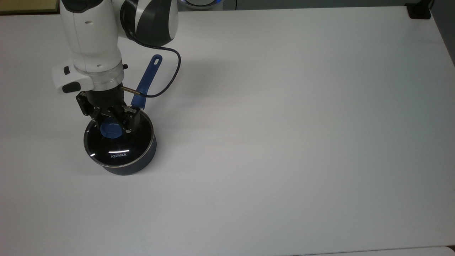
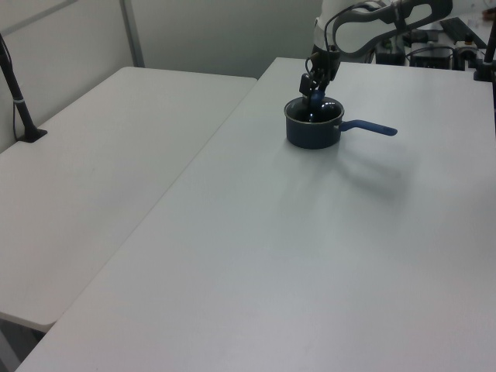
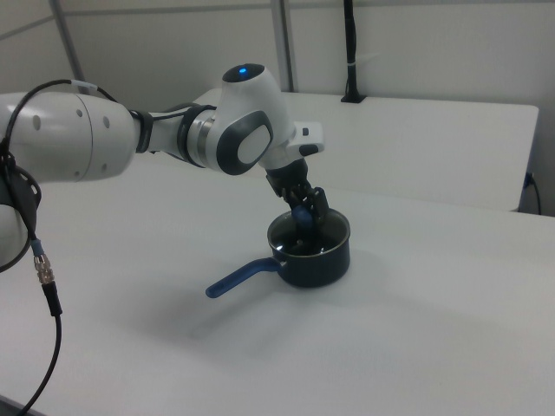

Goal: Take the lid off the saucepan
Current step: 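Lift the glass lid up off the saucepan rim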

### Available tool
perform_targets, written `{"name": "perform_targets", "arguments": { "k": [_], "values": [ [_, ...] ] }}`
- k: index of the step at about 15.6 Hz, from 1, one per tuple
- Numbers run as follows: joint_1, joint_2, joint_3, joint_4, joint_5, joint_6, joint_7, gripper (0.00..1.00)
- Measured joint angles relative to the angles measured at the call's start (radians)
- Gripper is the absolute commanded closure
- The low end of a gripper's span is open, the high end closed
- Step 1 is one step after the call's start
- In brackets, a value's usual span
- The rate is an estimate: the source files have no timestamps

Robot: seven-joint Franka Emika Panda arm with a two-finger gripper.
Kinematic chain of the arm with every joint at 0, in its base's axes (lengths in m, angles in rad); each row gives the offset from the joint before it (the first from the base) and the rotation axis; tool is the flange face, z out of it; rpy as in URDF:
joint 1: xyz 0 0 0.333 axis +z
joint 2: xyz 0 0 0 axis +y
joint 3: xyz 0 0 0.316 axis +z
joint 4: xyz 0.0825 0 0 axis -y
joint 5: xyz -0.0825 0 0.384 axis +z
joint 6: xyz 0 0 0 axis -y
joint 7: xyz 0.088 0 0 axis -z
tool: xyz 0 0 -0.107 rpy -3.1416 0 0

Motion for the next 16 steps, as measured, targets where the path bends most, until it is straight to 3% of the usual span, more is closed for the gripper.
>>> {"name": "perform_targets", "arguments": {
  "k": [6, 16],
  "values": [
    [0.0, -0.011, -0.001, 0.009, 0.0, 0.0, -0.001, 0.46],
    [0.005, -0.069, -0.001, 0.012, 0.0, 0.0, -0.001, 0.5]
  ]
}}
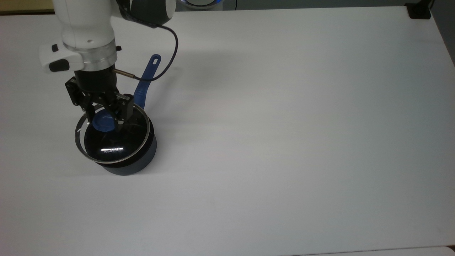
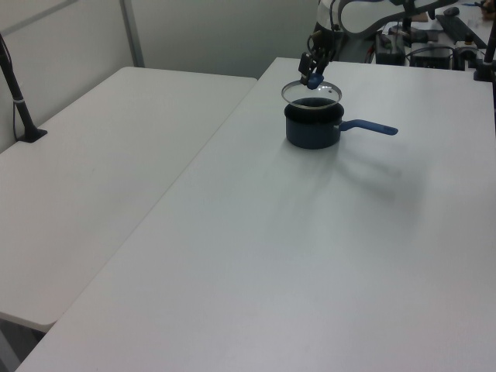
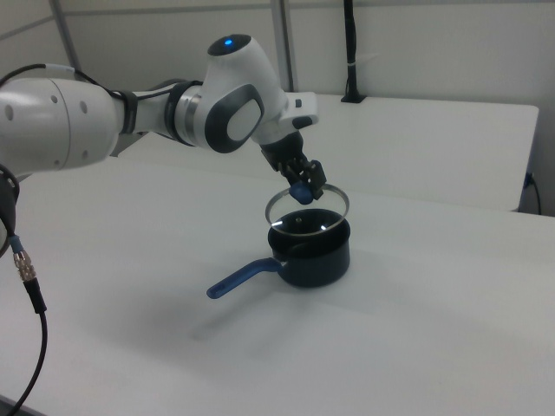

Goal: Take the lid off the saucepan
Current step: 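Lift the glass lid up off the saucepan rim, then carry the lid away from the saucepan and lower it onto the table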

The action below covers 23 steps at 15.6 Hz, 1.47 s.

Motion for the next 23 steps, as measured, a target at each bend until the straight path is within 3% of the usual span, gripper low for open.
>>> {"name": "perform_targets", "arguments": {
  "k": [6, 12, 18, 23],
  "values": [
    [0.136, -0.061, -0.026, -0.03, 0.001, -0.005, 0.008, 0.5],
    [0.265, -0.147, -0.033, -0.15, 0.001, -0.02, 0.032, 0.5],
    [0.33, -0.179, -0.03, -0.256, -0.001, -0.02, 0.046, 0.5],
    [0.342, -0.18, -0.01, -0.329, -0.029, -0.02, 0.046, 0.5]
  ]
}}
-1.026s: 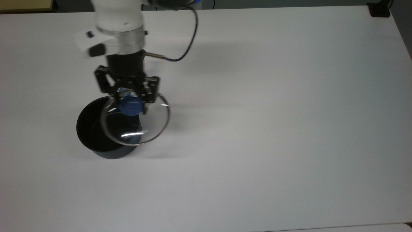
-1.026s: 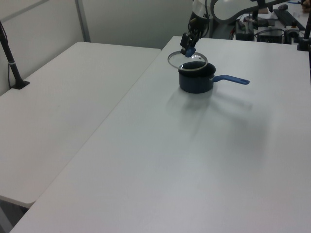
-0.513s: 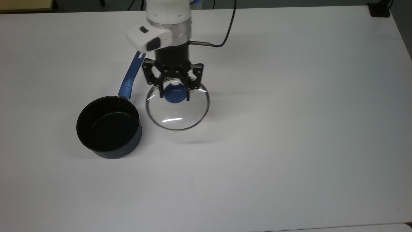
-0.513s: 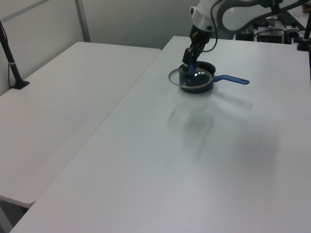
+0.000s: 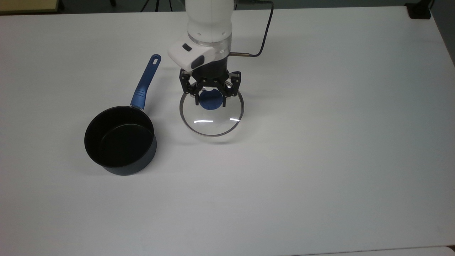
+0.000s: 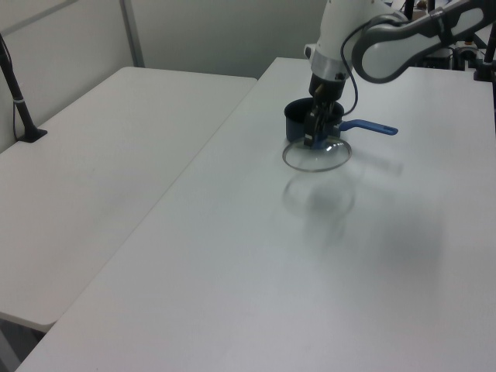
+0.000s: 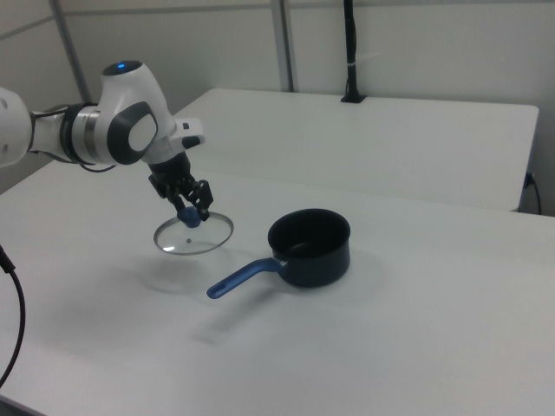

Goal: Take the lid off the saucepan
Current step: 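Carry the lid away from the saucepan and lower it onto the table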

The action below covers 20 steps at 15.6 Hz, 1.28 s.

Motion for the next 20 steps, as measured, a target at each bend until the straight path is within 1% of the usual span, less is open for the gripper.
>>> {"name": "perform_targets", "arguments": {
  "k": [5, 8, 10, 12, 20],
  "values": [
    [0.009, 0.0, 0.011, -0.045, -0.022, 0.0, 0.0, 0.51],
    [0.023, 0.0, 0.024, -0.096, -0.06, 0.0, 0.007, 0.51],
    [0.036, 0.0, 0.044, -0.139, -0.098, 0.003, 0.048, 0.51],
    [0.039, 0.0, 0.062, -0.162, -0.118, 0.007, 0.073, 0.51],
    [0.042, -0.019, 0.067, -0.189, -0.12, 0.01, 0.077, 0.51]
  ]
}}
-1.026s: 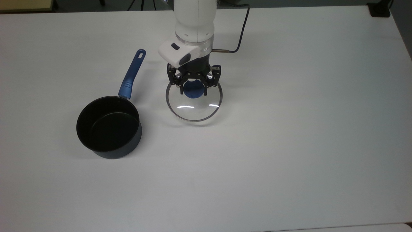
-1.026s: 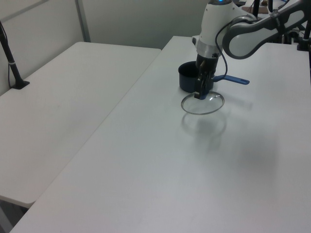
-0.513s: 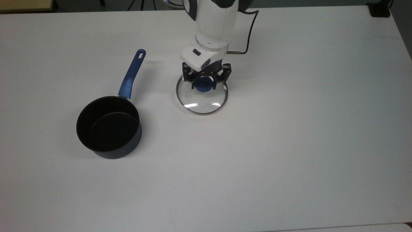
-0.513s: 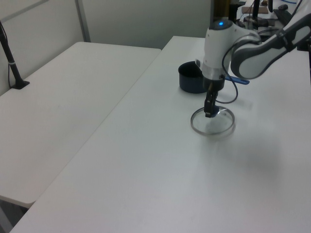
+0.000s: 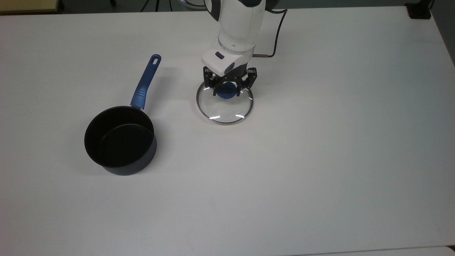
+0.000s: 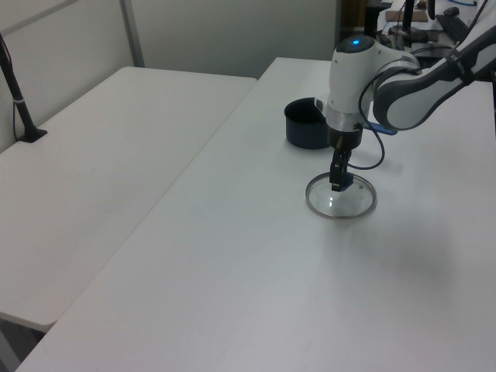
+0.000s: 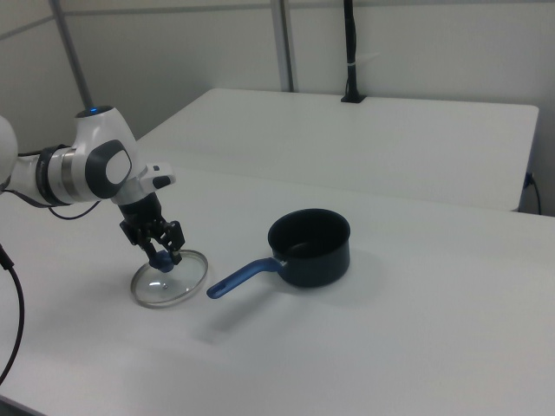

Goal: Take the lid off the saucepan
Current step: 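Carry the lid away from the saucepan and lower it onto the table, then open the gripper to release the lid knob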

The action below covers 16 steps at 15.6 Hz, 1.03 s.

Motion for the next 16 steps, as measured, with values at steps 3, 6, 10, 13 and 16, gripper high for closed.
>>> {"name": "perform_targets", "arguments": {
  "k": [3, 6, 10, 13, 16],
  "values": [
    [0.0, -0.014, 0.001, -0.018, -0.001, 0.0, -0.006, 0.51],
    [0.0, -0.031, 0.001, -0.043, -0.002, 0.0, -0.03, 0.5],
    [0.0, -0.043, 0.001, -0.06, -0.002, -0.008, -0.047, 0.32],
    [-0.003, -0.047, 0.001, -0.066, -0.002, -0.029, -0.048, 0.11],
    [-0.008, -0.047, 0.001, -0.071, -0.002, -0.055, -0.048, 0.0]
  ]
}}
